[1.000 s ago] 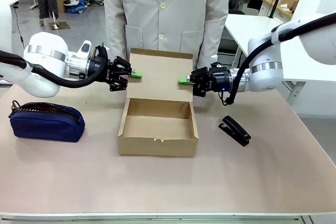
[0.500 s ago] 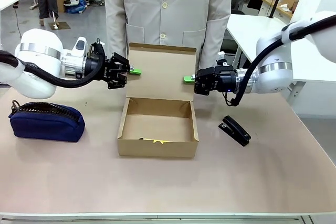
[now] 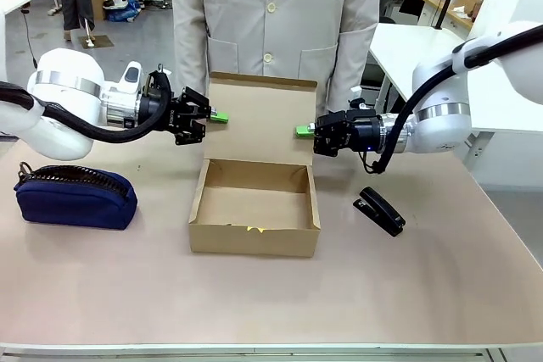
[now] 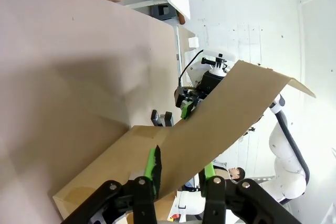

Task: Pack the item into the box.
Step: Close the Mailer Box.

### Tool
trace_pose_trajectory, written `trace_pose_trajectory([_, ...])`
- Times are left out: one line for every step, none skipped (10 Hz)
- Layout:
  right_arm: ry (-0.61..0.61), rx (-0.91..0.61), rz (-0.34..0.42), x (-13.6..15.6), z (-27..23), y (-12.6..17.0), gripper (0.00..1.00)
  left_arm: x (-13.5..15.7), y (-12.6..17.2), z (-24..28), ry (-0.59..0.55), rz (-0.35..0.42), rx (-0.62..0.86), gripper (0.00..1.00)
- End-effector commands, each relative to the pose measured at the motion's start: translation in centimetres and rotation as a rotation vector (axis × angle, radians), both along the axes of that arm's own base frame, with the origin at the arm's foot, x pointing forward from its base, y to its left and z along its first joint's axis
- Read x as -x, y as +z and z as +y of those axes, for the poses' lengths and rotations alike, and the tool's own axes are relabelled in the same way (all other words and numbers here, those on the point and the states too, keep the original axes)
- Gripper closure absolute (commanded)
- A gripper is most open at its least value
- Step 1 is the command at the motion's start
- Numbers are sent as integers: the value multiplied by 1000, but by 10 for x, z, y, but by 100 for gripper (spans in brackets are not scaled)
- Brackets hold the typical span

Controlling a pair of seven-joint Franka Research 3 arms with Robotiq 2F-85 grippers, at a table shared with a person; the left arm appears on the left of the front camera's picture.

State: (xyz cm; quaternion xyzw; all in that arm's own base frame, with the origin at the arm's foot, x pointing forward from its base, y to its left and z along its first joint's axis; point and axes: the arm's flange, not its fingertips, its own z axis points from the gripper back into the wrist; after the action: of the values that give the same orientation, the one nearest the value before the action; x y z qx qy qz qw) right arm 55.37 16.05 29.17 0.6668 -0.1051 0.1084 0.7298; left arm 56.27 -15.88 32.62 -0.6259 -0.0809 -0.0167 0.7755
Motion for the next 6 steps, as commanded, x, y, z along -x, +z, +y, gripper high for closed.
trace_pose_trajectory([45,9,-125,5,4,7,59,8,5,-1,-4,-137,-23,60])
trace_pose_trajectory([71,6,-272,8,6,14,59,11,8,0,1,-253,2,60])
trace_pose_trajectory([75,15,-404,12,9,19,59,16,11,2,-14,-364,38,60])
trace_pose_trajectory([76,16,-504,16,10,23,59,19,14,5,20,-455,30,60])
trace_pose_trajectory([59,15,-609,21,11,27,59,22,16,7,42,-533,10,60])
trace_pose_trajectory([41,3,-709,25,12,31,59,26,18,8,40,-588,9,60])
